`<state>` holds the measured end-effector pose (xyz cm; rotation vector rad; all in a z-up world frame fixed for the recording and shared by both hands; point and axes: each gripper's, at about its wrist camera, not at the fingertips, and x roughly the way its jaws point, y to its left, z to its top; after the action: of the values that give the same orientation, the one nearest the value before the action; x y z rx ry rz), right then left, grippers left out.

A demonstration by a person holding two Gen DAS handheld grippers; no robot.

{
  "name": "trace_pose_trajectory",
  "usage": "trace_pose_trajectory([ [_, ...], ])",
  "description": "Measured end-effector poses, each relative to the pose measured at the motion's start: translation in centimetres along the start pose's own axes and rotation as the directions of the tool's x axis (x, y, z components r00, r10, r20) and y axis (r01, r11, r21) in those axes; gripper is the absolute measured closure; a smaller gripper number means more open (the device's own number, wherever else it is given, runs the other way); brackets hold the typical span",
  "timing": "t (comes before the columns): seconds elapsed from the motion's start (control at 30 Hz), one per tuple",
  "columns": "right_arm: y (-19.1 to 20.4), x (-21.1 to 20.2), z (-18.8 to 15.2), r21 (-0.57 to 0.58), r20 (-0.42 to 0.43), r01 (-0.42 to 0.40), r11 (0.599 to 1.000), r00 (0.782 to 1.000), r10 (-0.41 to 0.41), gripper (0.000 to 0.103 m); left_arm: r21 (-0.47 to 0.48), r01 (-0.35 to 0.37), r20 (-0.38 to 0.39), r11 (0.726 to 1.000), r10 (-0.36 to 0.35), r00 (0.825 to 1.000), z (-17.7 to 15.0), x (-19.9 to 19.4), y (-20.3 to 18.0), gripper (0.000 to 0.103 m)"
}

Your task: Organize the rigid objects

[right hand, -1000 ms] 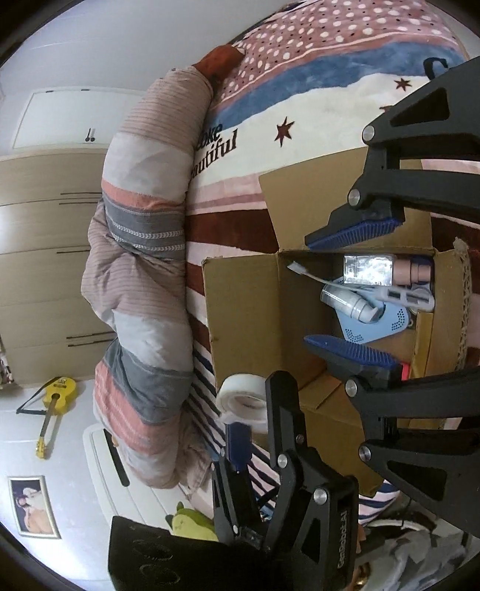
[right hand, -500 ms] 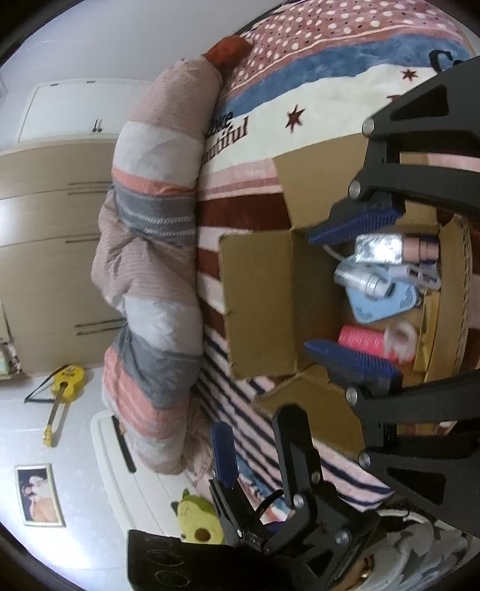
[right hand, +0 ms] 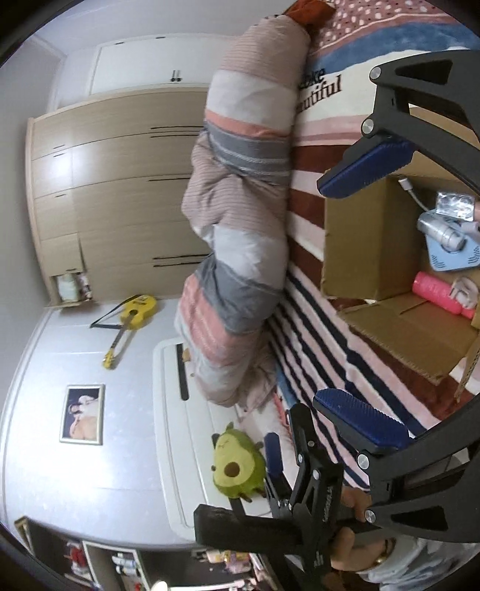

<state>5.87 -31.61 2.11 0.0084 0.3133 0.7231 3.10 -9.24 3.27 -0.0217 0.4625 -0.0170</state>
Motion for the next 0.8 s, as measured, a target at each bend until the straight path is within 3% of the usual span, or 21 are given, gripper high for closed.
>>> trace_pose_trajectory([
  [0.23, 0.7, -0.4, -0.5, -0.007, 0.03, 0.001, 1.0, 1.0, -0.001, 0.0, -0.043, -0.056, 0.0, 0.998, 0.056, 0.998, -0.9, -0.3, 1.8, 0.001],
  [0.8, 0.3, -0.2, -0.6, 0.005, 0.033, -0.011, 1.0, 0.999, 0.011, 0.0, -0.035, -0.066, -0.001, 0.997, 0.066, 0.998, -1.1, -0.5, 1.8, 0.001],
])
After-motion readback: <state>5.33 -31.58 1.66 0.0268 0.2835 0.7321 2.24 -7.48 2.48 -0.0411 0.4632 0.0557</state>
